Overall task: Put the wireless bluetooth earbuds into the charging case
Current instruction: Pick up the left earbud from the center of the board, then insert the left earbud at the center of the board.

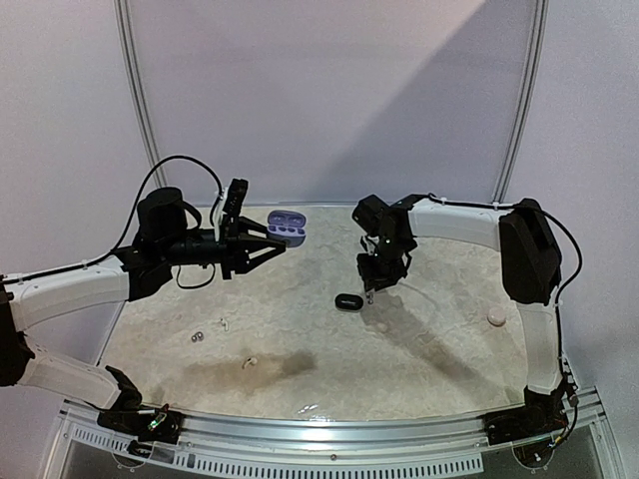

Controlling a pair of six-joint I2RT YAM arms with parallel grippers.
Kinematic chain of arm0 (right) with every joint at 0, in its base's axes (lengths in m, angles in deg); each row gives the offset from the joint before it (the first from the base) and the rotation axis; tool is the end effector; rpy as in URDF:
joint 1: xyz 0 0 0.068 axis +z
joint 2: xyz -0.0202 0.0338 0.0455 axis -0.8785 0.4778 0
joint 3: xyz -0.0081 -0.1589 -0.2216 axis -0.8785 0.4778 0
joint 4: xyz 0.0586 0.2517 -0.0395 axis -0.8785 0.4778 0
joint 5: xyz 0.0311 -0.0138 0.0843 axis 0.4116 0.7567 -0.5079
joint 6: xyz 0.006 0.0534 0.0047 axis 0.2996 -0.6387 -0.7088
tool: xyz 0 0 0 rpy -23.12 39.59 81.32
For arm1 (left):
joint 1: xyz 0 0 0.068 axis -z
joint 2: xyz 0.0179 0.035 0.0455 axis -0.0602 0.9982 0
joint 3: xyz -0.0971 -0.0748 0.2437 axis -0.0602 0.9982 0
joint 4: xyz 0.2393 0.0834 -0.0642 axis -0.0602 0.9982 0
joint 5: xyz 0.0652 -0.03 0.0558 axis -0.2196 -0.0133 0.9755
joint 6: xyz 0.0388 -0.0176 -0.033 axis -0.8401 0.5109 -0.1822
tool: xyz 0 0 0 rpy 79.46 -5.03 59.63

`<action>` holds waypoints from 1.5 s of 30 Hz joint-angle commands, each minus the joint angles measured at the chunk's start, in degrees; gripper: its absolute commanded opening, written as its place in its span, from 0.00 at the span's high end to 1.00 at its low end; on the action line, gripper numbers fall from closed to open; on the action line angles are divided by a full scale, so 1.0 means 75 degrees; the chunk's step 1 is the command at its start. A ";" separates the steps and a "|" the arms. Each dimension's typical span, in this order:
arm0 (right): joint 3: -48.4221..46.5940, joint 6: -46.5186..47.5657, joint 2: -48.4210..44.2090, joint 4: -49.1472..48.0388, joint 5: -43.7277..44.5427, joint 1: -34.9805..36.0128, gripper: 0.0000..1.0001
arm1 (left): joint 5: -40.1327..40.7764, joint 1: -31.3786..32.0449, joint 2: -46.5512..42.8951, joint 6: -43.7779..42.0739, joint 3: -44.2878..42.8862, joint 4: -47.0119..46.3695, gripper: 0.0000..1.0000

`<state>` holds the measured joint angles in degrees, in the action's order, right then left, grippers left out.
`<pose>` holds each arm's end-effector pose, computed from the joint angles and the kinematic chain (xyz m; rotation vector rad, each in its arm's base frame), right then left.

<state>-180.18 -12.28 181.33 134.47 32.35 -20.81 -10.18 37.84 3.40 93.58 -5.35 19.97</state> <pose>0.3353 0.2897 0.1808 -0.2602 2.9460 0.2579 0.2156 -0.1776 0.2977 1.0093 1.4576 -1.1542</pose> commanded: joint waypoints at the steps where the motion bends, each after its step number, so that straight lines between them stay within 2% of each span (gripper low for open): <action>1: -0.0011 0.0004 0.0113 -0.0043 -0.0147 0.0089 0.76 | 0.0055 -0.0132 -0.0057 -0.0018 0.0105 0.0010 1.00; 17: -0.0194 0.0020 0.0504 0.0151 0.0058 0.0100 0.81 | 0.0079 -0.0156 -0.0113 0.0017 0.0125 0.0022 1.00; 25: -0.0169 0.0026 0.0552 0.0185 0.0133 0.0100 1.00 | 0.0096 -0.0178 -0.0105 -0.0034 0.0089 0.0033 1.00; 28: -0.0176 0.0092 0.0392 0.0303 0.0256 0.0100 1.00 | 0.0054 -0.0190 -0.0104 -0.0120 0.0065 0.0081 1.00; 33: -0.0052 0.0956 -0.0802 0.0317 0.0267 0.0113 1.00 | -0.0367 -0.0191 -0.0123 -0.0621 0.0044 0.0270 1.00; 37: 0.0244 0.2272 -0.2675 0.0026 0.0050 0.0307 1.00 | -0.1383 -0.0185 -0.0052 -0.2181 -0.0119 0.0850 1.00; 41: 0.0173 0.3751 -0.4183 0.0013 -0.0175 0.1159 1.00 | -0.1856 -0.0179 0.0121 -0.3259 -0.0317 0.1419 1.00; 43: -0.0029 0.4535 -0.4643 0.0086 -0.0397 0.1582 1.00 | -0.2140 -0.0159 0.0248 -0.3461 -0.0467 0.1552 1.00; 45: -0.0321 0.4777 -0.4850 0.0102 -0.0710 0.1915 1.00 | -0.2412 -0.0104 0.0376 -0.3612 -0.0643 0.1712 1.00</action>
<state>-180.27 12.51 147.58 134.19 31.63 -11.44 -22.16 37.23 4.32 73.41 -6.93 28.56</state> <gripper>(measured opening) 0.026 0.281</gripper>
